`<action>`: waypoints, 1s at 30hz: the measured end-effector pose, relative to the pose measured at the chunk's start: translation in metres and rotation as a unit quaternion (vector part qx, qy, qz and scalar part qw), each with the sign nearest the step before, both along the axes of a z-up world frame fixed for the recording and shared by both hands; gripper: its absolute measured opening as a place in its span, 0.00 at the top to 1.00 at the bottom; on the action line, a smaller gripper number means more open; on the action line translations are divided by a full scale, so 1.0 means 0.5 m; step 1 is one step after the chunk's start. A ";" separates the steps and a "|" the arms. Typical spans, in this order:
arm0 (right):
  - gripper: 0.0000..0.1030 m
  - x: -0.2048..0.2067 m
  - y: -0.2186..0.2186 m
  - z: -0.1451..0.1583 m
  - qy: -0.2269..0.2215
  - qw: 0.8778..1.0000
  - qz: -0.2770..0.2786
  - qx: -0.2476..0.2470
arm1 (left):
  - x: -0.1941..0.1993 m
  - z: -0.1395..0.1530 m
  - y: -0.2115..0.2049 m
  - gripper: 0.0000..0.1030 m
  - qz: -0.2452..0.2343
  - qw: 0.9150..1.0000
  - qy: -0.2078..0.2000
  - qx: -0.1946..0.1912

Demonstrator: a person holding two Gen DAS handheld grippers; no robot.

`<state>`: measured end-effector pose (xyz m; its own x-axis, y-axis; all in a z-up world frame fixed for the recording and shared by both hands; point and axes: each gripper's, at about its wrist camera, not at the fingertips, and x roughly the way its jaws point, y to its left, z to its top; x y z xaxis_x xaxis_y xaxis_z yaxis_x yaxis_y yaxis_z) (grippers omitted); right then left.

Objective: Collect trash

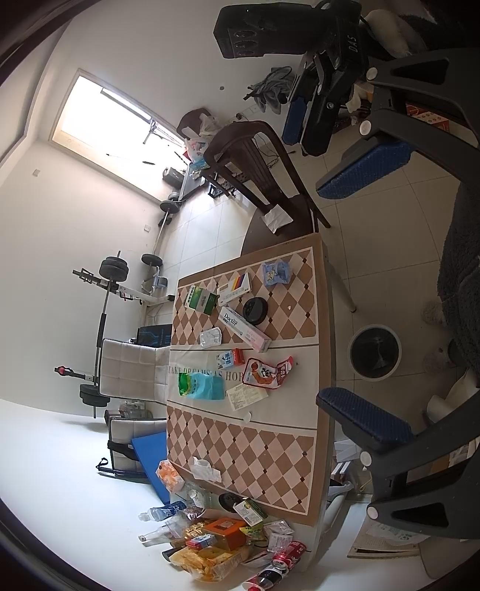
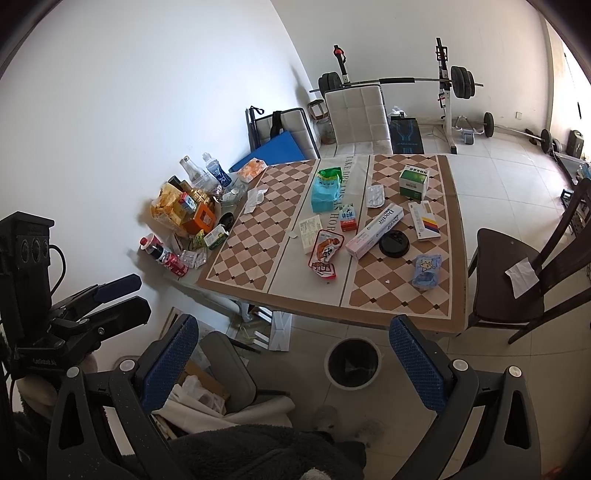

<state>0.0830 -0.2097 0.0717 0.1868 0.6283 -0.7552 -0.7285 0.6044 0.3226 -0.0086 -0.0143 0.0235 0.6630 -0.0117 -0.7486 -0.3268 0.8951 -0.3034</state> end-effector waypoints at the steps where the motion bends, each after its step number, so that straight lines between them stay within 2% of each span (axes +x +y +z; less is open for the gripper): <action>1: 0.00 -0.001 0.001 0.000 0.000 1.000 0.000 0.000 | 0.001 -0.001 0.000 0.00 0.000 1.000 0.000 0.001; 22: 0.00 0.003 0.001 -0.001 0.001 1.000 -0.002 0.003 | 0.016 0.024 -0.027 0.00 -0.006 1.000 0.002 0.002; 24: 0.00 0.005 0.003 0.000 0.001 1.000 -0.010 0.002 | 0.029 0.024 -0.028 0.00 0.007 0.999 0.010 0.030; 25: 0.00 0.009 0.005 0.000 0.000 1.000 -0.018 0.001 | 0.042 0.019 -0.026 0.00 0.025 0.997 0.022 0.064; 28: 0.00 0.029 0.015 -0.011 -0.016 0.998 -0.063 -0.016 | 0.085 -0.025 -0.001 0.00 0.073 0.978 0.060 0.184; 30: 0.00 0.054 0.020 -0.034 -0.022 0.994 -0.099 -0.032 | 0.130 -0.061 0.015 0.00 0.076 0.970 0.082 0.214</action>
<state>0.1101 -0.1996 0.0545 0.3356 0.5274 -0.7805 -0.6052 0.7557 0.2505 0.0563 -0.0068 -0.0072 0.5040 0.4130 -0.7586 -0.4778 0.8650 0.1535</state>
